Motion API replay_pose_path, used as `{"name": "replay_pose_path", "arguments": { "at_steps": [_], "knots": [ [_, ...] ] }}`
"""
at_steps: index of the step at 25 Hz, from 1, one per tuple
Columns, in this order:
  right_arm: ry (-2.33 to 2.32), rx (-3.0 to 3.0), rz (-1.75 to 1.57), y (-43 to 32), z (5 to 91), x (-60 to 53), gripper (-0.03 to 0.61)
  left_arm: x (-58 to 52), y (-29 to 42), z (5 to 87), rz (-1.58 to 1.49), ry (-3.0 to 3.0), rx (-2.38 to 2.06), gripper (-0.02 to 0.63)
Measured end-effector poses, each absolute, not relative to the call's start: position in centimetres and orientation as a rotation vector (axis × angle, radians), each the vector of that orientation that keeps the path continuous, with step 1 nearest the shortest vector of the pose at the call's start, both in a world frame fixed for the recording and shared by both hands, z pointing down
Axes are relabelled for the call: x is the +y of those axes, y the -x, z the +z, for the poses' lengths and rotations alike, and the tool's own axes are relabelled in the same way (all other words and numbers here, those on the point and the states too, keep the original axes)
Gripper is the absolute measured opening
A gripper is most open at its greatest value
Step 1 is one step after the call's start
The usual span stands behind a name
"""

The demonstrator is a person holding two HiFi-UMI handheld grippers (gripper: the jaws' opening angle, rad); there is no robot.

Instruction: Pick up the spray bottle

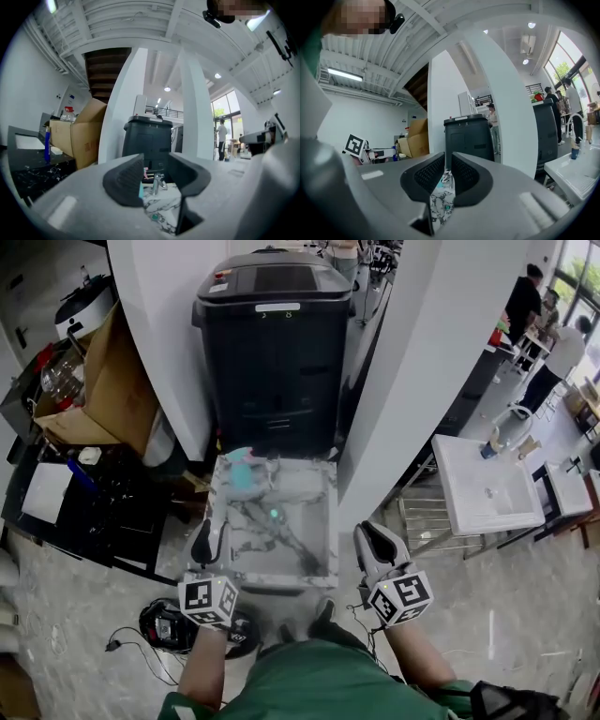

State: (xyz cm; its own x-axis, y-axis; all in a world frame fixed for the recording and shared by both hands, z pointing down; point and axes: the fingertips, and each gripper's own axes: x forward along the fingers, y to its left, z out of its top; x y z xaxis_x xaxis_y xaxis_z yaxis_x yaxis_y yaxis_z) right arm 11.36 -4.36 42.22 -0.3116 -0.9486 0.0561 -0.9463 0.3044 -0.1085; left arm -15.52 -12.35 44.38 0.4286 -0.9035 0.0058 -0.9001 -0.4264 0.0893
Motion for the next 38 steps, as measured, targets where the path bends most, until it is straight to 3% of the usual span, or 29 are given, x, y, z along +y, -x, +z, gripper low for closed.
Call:
{"name": "replay_pose_path", "arguments": {
  "at_steps": [18,38],
  "knots": [
    [1.714,2.561,-0.295,-21.0,44.1,-15.5,0.043,-23.2,8.4,47.5,0.12,-2.502,-1.772,0.163],
    [1.914,2.54,-0.499,-19.2,50.6,-24.0,0.044,-39.3,11.9,61.8,0.344,-2.345,-1.726,0.2]
  ]
}}
